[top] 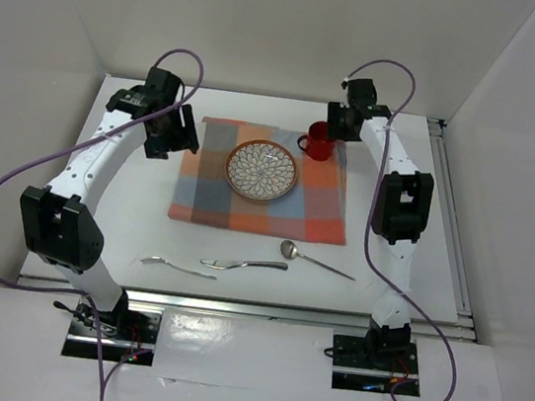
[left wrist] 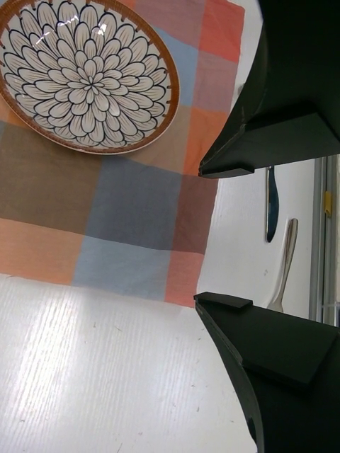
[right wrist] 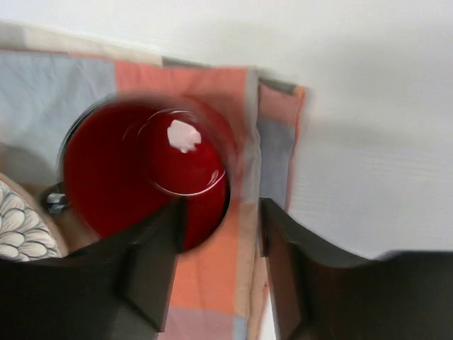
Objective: Set the dinner table for one person
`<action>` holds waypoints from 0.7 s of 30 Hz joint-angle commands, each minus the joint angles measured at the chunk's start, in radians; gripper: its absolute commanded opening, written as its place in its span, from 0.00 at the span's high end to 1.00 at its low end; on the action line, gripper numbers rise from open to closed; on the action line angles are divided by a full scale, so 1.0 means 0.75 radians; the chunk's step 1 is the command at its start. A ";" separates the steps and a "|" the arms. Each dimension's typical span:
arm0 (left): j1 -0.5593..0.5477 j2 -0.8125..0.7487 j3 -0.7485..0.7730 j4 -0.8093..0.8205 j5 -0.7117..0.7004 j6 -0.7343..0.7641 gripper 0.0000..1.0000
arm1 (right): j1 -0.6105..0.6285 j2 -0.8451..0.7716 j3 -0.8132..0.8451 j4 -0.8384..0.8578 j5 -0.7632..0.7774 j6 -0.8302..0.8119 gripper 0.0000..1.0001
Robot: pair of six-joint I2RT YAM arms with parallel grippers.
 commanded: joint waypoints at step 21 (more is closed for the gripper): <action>-0.199 -0.446 -0.870 -0.121 0.051 -0.620 0.14 | 0.055 -0.699 -0.394 0.183 -0.113 0.203 0.00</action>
